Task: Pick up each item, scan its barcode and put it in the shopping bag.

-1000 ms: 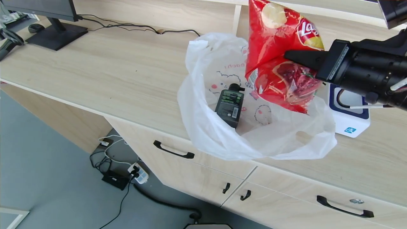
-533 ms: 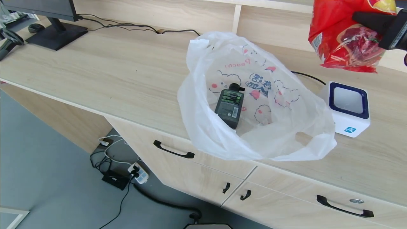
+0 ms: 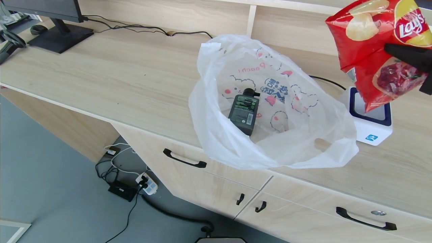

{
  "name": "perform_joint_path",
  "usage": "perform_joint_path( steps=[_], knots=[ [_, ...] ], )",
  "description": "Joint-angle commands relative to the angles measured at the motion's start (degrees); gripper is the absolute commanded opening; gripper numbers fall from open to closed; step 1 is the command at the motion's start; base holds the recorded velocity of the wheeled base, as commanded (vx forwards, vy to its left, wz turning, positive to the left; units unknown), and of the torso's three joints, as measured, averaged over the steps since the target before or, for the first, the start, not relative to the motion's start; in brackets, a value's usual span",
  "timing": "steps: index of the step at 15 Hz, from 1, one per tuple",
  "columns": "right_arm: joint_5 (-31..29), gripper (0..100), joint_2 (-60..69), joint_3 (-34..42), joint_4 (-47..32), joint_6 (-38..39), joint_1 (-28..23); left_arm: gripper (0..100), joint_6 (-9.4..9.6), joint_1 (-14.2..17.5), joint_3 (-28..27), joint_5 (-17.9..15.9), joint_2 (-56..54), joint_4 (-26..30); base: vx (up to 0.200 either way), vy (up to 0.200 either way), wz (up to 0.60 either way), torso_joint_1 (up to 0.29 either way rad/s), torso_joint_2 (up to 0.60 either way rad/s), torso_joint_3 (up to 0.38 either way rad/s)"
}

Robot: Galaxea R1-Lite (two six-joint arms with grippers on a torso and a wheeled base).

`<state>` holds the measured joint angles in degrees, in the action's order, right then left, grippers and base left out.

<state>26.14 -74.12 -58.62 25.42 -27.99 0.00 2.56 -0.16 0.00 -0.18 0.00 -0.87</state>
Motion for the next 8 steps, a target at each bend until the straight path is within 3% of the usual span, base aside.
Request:
perform_joint_path(
  steps=[1, 4, 8],
  knots=[
    [4.8, 0, 0.2, 1.85, 0.25, -4.27, -6.5, 100, 0.08, -0.02, 0.0, 0.01, 0.0, -0.01, 0.0, 0.0, 0.0, 0.0, 0.0, 0.0],
    [11.04, 0, 0.29, 4.57, 0.25, -10.86, -12.39, 100, 0.08, -0.02, 0.0, 0.01, 0.0, -0.01, 0.0, 0.0, 0.0, 0.0, 0.0, 0.0],
    [11.48, 0, 1.26, 7.82, 0.77, -11.21, -13.1, 100, 0.08, -0.02, 0.0, 0.01, 0.0, -0.01, 0.0, 0.0, 0.0, 0.0, 0.0, 0.0]
  ],
)
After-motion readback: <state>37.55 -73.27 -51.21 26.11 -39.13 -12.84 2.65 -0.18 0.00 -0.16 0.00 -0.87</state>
